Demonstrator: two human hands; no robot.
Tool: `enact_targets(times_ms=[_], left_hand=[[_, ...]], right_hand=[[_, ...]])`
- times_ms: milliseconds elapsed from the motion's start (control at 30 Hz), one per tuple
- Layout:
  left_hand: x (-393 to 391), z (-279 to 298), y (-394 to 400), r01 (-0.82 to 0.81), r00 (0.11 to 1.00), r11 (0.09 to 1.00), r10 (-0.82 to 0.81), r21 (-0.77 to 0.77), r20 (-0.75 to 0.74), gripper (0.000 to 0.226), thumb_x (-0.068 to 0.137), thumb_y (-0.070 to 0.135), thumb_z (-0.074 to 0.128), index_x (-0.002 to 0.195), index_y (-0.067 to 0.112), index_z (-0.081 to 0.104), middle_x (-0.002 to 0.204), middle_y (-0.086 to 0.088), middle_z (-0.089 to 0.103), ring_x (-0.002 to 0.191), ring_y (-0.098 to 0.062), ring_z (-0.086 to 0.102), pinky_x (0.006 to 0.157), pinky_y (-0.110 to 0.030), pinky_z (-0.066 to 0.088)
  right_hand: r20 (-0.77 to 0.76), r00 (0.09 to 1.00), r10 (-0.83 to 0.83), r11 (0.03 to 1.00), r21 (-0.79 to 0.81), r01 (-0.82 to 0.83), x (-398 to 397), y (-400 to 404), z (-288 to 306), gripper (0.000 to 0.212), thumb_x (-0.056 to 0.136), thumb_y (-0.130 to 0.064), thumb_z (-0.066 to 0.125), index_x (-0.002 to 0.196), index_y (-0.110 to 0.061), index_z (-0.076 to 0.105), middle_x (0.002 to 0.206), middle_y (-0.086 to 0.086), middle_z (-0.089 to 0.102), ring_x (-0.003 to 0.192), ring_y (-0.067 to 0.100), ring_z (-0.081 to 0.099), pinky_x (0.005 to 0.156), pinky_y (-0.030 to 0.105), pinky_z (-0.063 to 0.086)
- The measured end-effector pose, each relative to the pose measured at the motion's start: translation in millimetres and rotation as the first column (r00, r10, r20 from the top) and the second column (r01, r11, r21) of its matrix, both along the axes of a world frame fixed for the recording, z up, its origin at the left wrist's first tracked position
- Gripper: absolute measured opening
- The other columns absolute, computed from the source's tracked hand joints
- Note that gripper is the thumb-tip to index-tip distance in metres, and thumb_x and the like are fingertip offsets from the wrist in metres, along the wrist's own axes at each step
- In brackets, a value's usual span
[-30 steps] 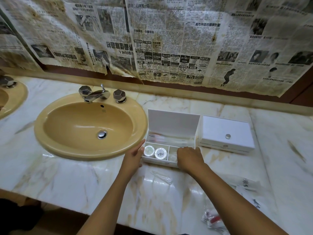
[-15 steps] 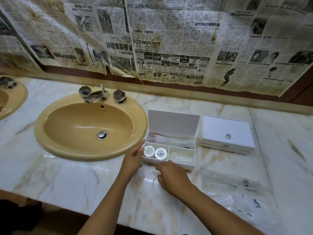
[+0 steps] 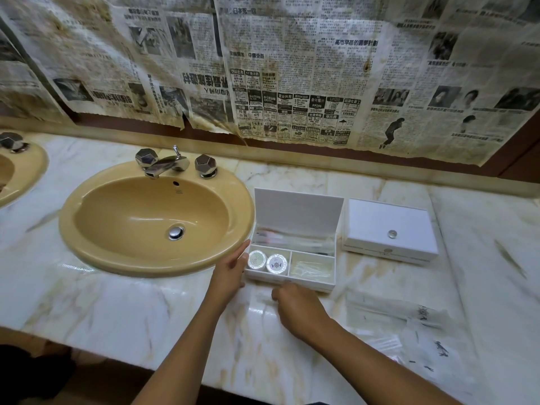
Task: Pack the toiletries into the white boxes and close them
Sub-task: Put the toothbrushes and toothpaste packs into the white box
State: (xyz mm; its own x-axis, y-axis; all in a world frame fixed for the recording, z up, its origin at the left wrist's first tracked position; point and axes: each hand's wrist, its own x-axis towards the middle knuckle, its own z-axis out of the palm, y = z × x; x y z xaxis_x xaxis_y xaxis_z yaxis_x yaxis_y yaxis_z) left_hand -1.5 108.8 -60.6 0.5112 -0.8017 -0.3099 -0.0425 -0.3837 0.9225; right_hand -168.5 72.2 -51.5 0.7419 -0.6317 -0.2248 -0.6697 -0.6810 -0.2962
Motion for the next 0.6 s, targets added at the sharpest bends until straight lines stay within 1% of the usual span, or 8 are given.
enact_targets(times_ms=[67,133,267,367,433,500,567,600], left_hand=[[0.7,-1.8,-0.6,-0.001,1.000,1.000,0.001,0.002,0.007,0.033,0.101,0.027,0.046,0.128,0.044,0.053,0.095,0.008,0.055,0.085,-0.005,0.051,0.073,-0.033,0.055],[0.9,-2.7,-1.2,-0.001,1.000,1.000,0.001,0.002,0.008,0.031,0.100,0.027,0.046,0.124,0.047,0.053,0.093,0.002,0.053,0.083,-0.009,0.049,0.071,-0.033,0.054],[1.1,-2.9,-0.3,-0.004,1.000,1.000,0.004,-0.010,-0.005,0.030,0.100,0.030,0.048,0.119,0.051,0.053,0.094,0.017,0.056,0.087,-0.005,0.051,0.076,-0.040,0.057],[0.8,-2.3,-0.1,0.000,1.000,1.000,0.000,-0.016,0.005,0.028,0.100,0.030,0.048,0.120,0.050,0.053,0.100,0.017,0.058,0.088,-0.003,0.053,0.077,-0.039,0.057],[1.0,-2.5,0.0,-0.004,1.000,1.000,0.004,-0.015,0.001,0.028,0.100,0.031,0.049,0.120,0.049,0.053,0.098,0.015,0.059,0.087,-0.004,0.052,0.077,-0.040,0.057],[1.2,-2.7,0.1,-0.002,1.000,1.000,0.002,-0.009,0.008,0.029,0.100,0.031,0.048,0.123,0.047,0.053,0.093,0.011,0.056,0.084,-0.006,0.050,0.076,-0.038,0.056],[1.4,-3.8,-0.2,0.001,1.000,1.000,-0.001,-0.007,0.018,0.030,0.100,0.031,0.049,0.126,0.046,0.053,0.094,0.009,0.054,0.083,-0.006,0.050,0.074,-0.036,0.056],[1.5,-4.4,-0.3,0.001,1.000,1.000,-0.001,-0.007,0.019,0.030,0.100,0.031,0.049,0.126,0.045,0.053,0.091,0.009,0.054,0.082,-0.006,0.049,0.075,-0.036,0.056]], right_hand=[[0.120,0.992,-0.035,0.999,0.011,0.034,3.7,-1.5,8.0,0.022,0.082,-0.004,0.046,0.095,-0.010,0.063,0.100,0.009,0.064,0.094,0.032,0.059,0.070,0.037,0.050],[0.260,0.964,-0.049,0.998,-0.030,0.059,7.8,-4.5,17.8,0.020,0.085,-0.011,0.047,0.097,-0.011,0.064,0.100,0.006,0.062,0.094,0.028,0.057,0.071,0.039,0.049],[0.456,0.885,-0.093,0.977,-0.129,0.170,9.7,-22.4,29.5,0.009,0.072,-0.005,0.061,0.080,-0.009,0.065,0.082,0.005,0.059,0.077,0.028,0.059,0.055,0.034,0.049],[0.385,0.902,-0.195,0.956,-0.132,0.263,0.2,-37.2,29.2,0.010,0.073,-0.001,0.059,0.078,-0.007,0.066,0.083,0.006,0.060,0.080,0.030,0.058,0.056,0.035,0.049],[0.270,0.924,-0.270,0.942,-0.126,0.312,-6.9,-44.7,29.6,0.018,0.080,-0.001,0.051,0.089,-0.007,0.066,0.095,0.006,0.060,0.093,0.027,0.054,0.065,0.034,0.046],[0.150,0.939,-0.310,0.943,-0.080,0.324,-10.7,-47.3,30.6,0.021,0.082,0.002,0.046,0.091,-0.006,0.063,0.100,0.006,0.057,0.097,0.025,0.051,0.065,0.031,0.040],[0.088,0.941,-0.326,0.942,-0.051,0.331,-11.0,-46.3,32.3,0.016,0.082,0.004,0.046,0.077,-0.007,0.056,0.092,0.006,0.051,0.088,0.024,0.048,0.060,0.027,0.033],[0.068,0.942,-0.330,0.942,-0.049,0.333,-11.0,-46.2,32.8,0.020,0.082,0.005,0.046,0.067,-0.009,0.046,0.084,0.005,0.046,0.082,0.023,0.044,0.054,0.026,0.028]])
